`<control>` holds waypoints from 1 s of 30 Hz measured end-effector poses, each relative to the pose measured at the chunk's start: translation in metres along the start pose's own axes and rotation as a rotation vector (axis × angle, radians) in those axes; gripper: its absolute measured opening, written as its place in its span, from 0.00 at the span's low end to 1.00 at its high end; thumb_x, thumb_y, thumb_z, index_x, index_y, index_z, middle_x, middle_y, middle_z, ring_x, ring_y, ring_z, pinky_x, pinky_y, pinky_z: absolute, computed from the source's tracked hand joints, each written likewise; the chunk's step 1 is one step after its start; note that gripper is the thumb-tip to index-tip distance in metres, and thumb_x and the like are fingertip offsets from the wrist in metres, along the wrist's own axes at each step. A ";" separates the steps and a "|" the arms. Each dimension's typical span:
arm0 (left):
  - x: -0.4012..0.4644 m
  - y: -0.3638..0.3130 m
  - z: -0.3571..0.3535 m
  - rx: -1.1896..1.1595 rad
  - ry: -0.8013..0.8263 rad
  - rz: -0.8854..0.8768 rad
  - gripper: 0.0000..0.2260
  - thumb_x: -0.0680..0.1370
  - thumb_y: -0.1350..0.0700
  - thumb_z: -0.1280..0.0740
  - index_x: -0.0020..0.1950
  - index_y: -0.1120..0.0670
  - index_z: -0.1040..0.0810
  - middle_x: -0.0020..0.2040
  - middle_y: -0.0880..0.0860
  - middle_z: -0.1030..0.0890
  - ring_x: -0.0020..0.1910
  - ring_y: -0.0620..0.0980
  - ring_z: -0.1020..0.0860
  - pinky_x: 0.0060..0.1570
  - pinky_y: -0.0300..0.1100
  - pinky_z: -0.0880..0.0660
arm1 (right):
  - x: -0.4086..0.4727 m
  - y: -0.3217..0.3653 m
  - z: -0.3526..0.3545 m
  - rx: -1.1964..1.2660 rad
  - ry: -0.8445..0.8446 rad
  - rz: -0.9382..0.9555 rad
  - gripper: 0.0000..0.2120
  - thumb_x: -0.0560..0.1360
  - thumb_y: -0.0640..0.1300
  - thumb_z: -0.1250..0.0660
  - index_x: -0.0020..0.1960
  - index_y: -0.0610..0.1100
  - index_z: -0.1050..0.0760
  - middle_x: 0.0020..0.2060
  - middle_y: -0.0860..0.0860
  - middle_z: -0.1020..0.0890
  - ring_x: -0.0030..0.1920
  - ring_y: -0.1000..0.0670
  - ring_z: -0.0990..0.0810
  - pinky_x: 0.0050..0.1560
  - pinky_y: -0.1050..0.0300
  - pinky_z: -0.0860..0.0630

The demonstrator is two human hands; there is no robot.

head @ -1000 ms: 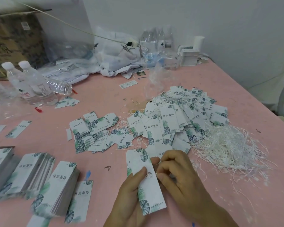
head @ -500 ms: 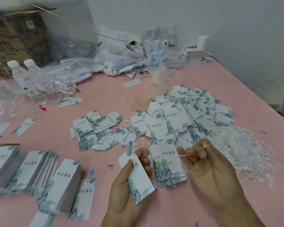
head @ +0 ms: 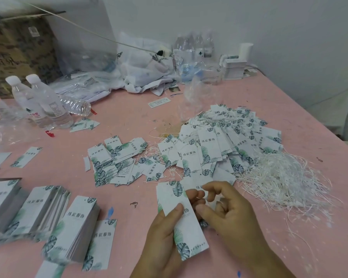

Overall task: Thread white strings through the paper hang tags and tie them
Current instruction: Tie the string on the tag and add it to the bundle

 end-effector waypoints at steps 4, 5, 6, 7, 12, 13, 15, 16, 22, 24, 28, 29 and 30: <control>0.000 0.001 0.001 -0.013 0.028 0.006 0.24 0.68 0.54 0.23 0.62 0.62 0.20 0.63 0.66 0.22 0.60 0.63 0.20 0.52 0.52 0.20 | 0.002 -0.002 -0.001 -0.232 -0.032 0.146 0.14 0.68 0.54 0.31 0.53 0.63 0.25 0.42 0.59 0.23 0.28 0.59 0.30 0.33 0.72 0.33; 0.000 0.001 0.001 -0.020 0.040 0.004 0.25 0.69 0.54 0.23 0.63 0.63 0.20 0.64 0.67 0.22 0.61 0.63 0.21 0.54 0.52 0.21 | 0.003 -0.003 0.000 -0.264 -0.038 0.167 0.14 0.69 0.53 0.31 0.53 0.63 0.25 0.43 0.58 0.24 0.29 0.58 0.29 0.34 0.71 0.32; -0.001 0.001 0.000 -0.031 0.050 0.004 0.26 0.69 0.54 0.23 0.63 0.63 0.21 0.64 0.67 0.22 0.62 0.63 0.21 0.55 0.52 0.22 | 0.003 -0.004 0.000 -0.287 -0.047 0.188 0.13 0.70 0.51 0.30 0.53 0.62 0.25 0.42 0.58 0.24 0.30 0.58 0.28 0.35 0.70 0.32; -0.001 0.001 0.000 -0.043 0.063 0.006 0.26 0.70 0.54 0.23 0.64 0.64 0.22 0.64 0.68 0.23 0.62 0.64 0.22 0.56 0.52 0.22 | 0.003 -0.004 0.000 -0.302 -0.059 0.216 0.13 0.71 0.49 0.30 0.54 0.61 0.24 0.41 0.59 0.25 0.31 0.58 0.27 0.35 0.70 0.31; 0.001 0.001 -0.003 -0.055 0.103 0.002 0.24 0.72 0.54 0.24 0.65 0.64 0.22 0.64 0.67 0.22 0.63 0.63 0.22 0.57 0.52 0.22 | 0.002 -0.003 0.000 -0.256 -0.111 0.347 0.10 0.75 0.45 0.31 0.54 0.56 0.20 0.43 0.59 0.20 0.39 0.60 0.19 0.39 0.69 0.24; 0.001 0.001 -0.003 -0.055 0.108 0.002 0.24 0.72 0.55 0.24 0.65 0.63 0.22 0.64 0.67 0.22 0.64 0.63 0.23 0.57 0.51 0.22 | 0.002 -0.004 0.000 -0.281 -0.133 0.363 0.09 0.74 0.44 0.30 0.53 0.54 0.19 0.42 0.59 0.20 0.39 0.61 0.19 0.38 0.68 0.24; 0.001 0.002 -0.002 -0.066 0.132 0.004 0.19 0.75 0.58 0.29 0.65 0.61 0.22 0.65 0.67 0.23 0.64 0.64 0.23 0.56 0.51 0.21 | 0.002 -0.006 0.000 -0.350 -0.157 0.371 0.06 0.74 0.43 0.30 0.49 0.50 0.17 0.40 0.58 0.21 0.37 0.60 0.20 0.36 0.62 0.23; 0.001 0.002 -0.002 -0.072 0.138 0.007 0.17 0.76 0.59 0.32 0.64 0.61 0.21 0.65 0.67 0.23 0.64 0.64 0.23 0.56 0.51 0.21 | 0.002 -0.006 0.000 -0.361 -0.158 0.363 0.05 0.74 0.44 0.30 0.48 0.50 0.17 0.40 0.59 0.21 0.37 0.60 0.21 0.35 0.61 0.23; -0.001 0.001 -0.004 -0.035 0.096 0.017 0.16 0.75 0.59 0.34 0.61 0.61 0.19 0.64 0.66 0.21 0.61 0.65 0.21 0.52 0.53 0.20 | 0.005 -0.002 0.002 -0.173 -0.156 0.229 0.07 0.74 0.41 0.32 0.43 0.53 0.22 0.38 0.57 0.23 0.36 0.58 0.24 0.36 0.74 0.31; -0.002 0.001 -0.004 0.048 0.069 -0.016 0.15 0.74 0.58 0.32 0.60 0.58 0.18 0.61 0.64 0.19 0.57 0.63 0.18 0.48 0.50 0.18 | 0.003 -0.002 0.003 -0.109 -0.163 0.192 0.07 0.74 0.43 0.33 0.43 0.54 0.23 0.37 0.56 0.22 0.34 0.56 0.26 0.35 0.70 0.31; -0.004 0.004 -0.004 0.080 0.031 -0.073 0.17 0.72 0.59 0.27 0.61 0.59 0.18 0.59 0.66 0.19 0.56 0.66 0.19 0.49 0.53 0.19 | -0.003 0.004 -0.005 -0.024 -0.170 0.201 0.01 0.72 0.51 0.34 0.42 0.56 0.23 0.36 0.55 0.21 0.31 0.55 0.27 0.32 0.66 0.29; -0.004 0.005 -0.003 0.100 0.025 -0.092 0.17 0.72 0.59 0.26 0.61 0.60 0.19 0.58 0.67 0.19 0.56 0.67 0.19 0.49 0.54 0.19 | -0.004 0.005 -0.008 -0.030 -0.174 0.217 0.02 0.72 0.51 0.34 0.42 0.55 0.23 0.36 0.54 0.22 0.30 0.55 0.28 0.30 0.66 0.30; -0.004 0.006 -0.002 0.143 0.010 -0.116 0.18 0.72 0.59 0.25 0.61 0.60 0.19 0.57 0.68 0.18 0.54 0.67 0.18 0.49 0.54 0.20 | -0.005 0.006 -0.011 -0.036 -0.179 0.237 0.02 0.71 0.51 0.34 0.42 0.54 0.24 0.36 0.54 0.23 0.29 0.55 0.30 0.30 0.66 0.31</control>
Point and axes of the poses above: each hand's wrist, its own x-axis towards the middle knuckle, its own z-axis out of the back of the hand, y = z × x, the point moved 1 cm from there along x, towards the middle knuckle
